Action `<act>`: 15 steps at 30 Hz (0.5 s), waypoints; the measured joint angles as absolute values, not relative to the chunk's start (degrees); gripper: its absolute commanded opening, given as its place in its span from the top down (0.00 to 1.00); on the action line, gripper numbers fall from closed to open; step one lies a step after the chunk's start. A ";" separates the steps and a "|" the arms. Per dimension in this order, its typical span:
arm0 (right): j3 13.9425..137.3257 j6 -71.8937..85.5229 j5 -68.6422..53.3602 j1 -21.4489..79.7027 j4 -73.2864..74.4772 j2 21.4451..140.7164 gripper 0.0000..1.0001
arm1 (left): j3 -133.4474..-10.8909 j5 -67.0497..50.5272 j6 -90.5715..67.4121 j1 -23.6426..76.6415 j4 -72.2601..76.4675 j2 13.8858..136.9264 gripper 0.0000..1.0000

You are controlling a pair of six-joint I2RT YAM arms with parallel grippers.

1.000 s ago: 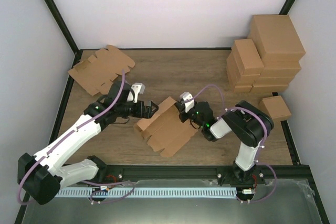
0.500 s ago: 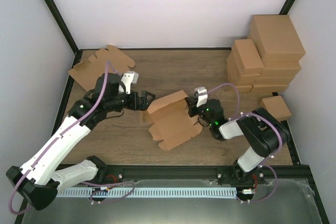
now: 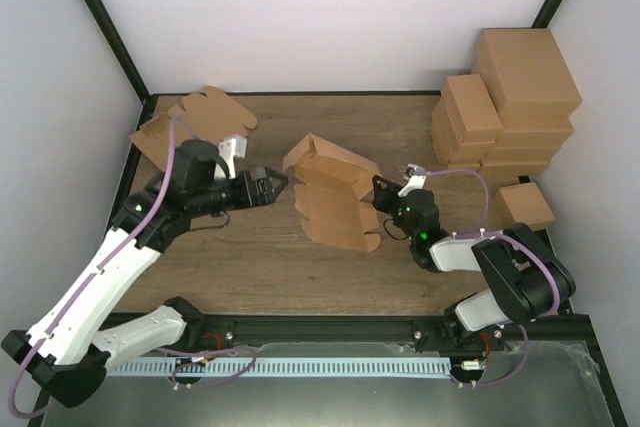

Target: Fold the paper box

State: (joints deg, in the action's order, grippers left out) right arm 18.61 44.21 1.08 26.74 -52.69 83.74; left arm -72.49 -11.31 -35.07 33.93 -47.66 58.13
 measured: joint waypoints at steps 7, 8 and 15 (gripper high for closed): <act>18.61 47.24 3.49 26.74 -52.82 80.47 0.99 | -57.91 -15.31 -43.20 34.96 -42.48 55.05 0.08; 18.61 47.24 3.64 26.74 -52.86 80.12 0.99 | -57.63 -15.66 -43.53 35.57 -41.78 55.88 0.09; 18.41 46.96 4.60 26.76 -53.36 78.67 0.99 | -57.63 -17.15 -44.75 38.52 -34.33 63.20 0.40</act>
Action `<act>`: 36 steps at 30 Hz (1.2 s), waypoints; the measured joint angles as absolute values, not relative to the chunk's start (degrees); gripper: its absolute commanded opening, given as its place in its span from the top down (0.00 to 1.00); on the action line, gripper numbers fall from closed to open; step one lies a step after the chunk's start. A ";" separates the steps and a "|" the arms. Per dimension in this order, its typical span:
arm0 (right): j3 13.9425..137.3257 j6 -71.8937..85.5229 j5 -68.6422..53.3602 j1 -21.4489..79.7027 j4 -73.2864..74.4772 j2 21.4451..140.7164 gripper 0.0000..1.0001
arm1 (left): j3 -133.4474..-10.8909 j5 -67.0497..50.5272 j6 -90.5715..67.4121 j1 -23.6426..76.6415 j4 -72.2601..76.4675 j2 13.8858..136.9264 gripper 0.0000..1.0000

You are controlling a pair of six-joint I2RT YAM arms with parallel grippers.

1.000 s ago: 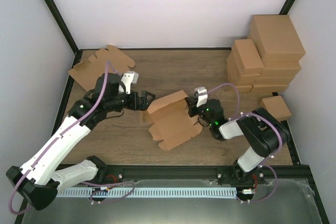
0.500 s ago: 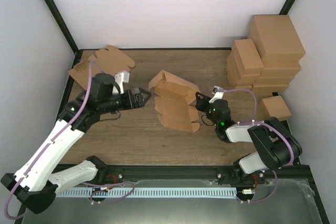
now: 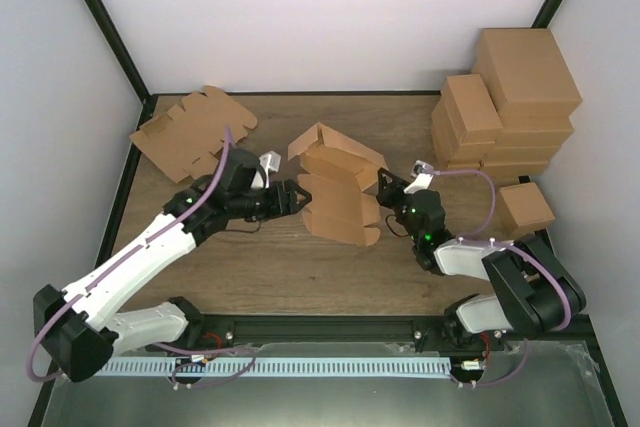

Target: Fold the paper box

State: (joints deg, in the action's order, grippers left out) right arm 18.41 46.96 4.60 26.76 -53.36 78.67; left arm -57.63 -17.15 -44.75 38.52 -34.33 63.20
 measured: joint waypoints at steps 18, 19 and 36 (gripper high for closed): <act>15.66 51.09 -3.62 26.98 -56.34 83.46 0.16 | -72.03 -5.82 -36.07 41.85 -40.42 79.31 0.96; 15.66 51.22 -4.93 27.00 -55.16 83.46 0.09 | -74.02 -4.84 -35.05 41.82 -42.39 80.42 0.96; 14.48 40.64 -24.51 26.24 -26.96 61.89 0.03 | -86.52 -2.57 -25.47 41.91 -70.24 89.08 0.86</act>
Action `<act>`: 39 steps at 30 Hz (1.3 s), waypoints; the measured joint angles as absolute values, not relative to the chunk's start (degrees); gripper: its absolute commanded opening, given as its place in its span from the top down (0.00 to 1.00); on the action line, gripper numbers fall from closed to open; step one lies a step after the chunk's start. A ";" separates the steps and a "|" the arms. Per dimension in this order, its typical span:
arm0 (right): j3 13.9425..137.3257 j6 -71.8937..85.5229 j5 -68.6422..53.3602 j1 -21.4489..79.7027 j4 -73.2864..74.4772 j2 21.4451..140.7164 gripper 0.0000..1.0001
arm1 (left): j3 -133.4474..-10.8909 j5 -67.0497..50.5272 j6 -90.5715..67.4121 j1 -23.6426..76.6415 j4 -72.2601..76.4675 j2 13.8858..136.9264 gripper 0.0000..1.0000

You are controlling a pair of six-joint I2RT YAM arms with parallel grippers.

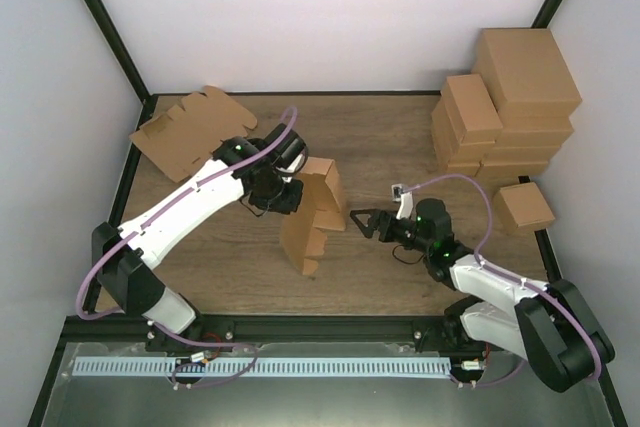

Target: Fold the paper box

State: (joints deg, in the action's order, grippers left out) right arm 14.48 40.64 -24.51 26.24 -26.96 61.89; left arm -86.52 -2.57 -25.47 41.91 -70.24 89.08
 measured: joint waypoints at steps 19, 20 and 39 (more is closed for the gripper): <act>30.06 39.59 -31.35 25.36 -15.84 63.90 0.05 | -75.72 -11.49 -26.87 42.37 -54.39 80.71 0.38; 31.20 39.66 -31.20 25.28 -15.25 64.58 0.06 | -75.02 -11.66 -26.89 42.37 -53.74 80.64 0.38; 36.21 40.97 -26.37 24.29 -11.55 68.69 0.17 | -72.18 -13.54 -26.87 42.37 -49.78 80.38 0.24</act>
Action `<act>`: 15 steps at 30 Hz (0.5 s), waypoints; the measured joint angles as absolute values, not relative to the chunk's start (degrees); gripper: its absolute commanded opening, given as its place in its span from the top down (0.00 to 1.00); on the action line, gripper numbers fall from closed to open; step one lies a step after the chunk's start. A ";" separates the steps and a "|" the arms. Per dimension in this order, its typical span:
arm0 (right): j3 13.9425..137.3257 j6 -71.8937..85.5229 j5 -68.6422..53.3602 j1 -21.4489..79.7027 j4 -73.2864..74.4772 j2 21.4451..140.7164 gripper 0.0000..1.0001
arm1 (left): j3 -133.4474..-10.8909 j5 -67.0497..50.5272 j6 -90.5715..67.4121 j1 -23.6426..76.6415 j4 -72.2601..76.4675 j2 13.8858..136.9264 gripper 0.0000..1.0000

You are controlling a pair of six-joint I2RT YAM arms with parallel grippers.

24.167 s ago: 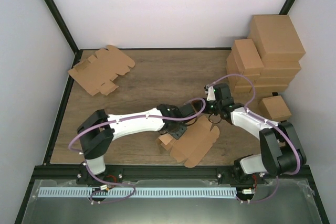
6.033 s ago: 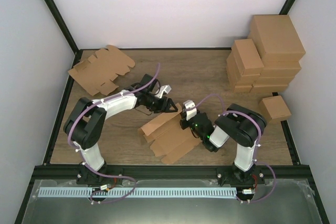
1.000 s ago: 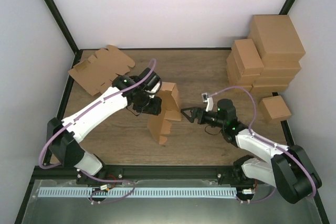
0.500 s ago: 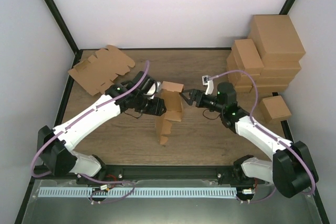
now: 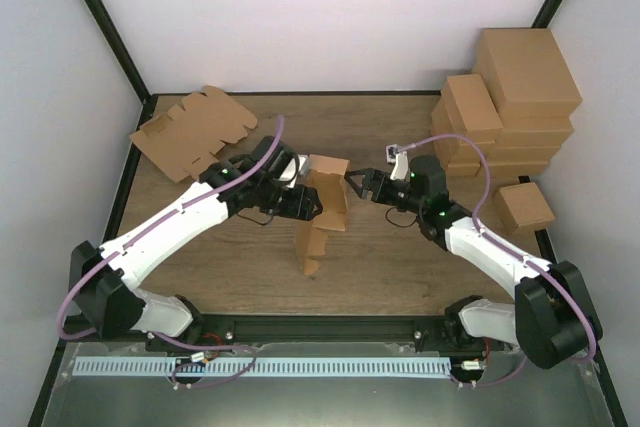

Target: Fold the paper box

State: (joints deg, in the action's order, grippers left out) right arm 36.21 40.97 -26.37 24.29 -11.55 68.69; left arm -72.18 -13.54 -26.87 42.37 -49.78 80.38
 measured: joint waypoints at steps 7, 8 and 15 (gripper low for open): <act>36.21 40.51 -26.57 24.29 -11.57 70.15 0.17 | -72.36 -15.92 -28.49 41.12 -46.72 74.67 0.15; 36.21 40.25 -26.63 24.29 -11.60 70.39 0.17 | -72.44 -16.23 -28.95 39.83 -46.24 72.64 0.14; 36.21 38.76 -27.22 24.27 -11.49 73.08 0.17 | -72.77 -17.37 -31.16 32.12 -44.53 66.00 0.18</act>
State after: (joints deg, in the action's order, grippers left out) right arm 36.21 38.76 -27.22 24.27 -11.49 73.08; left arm -72.77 -17.37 -31.16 32.12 -44.53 66.00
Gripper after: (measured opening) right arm 0.831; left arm 0.858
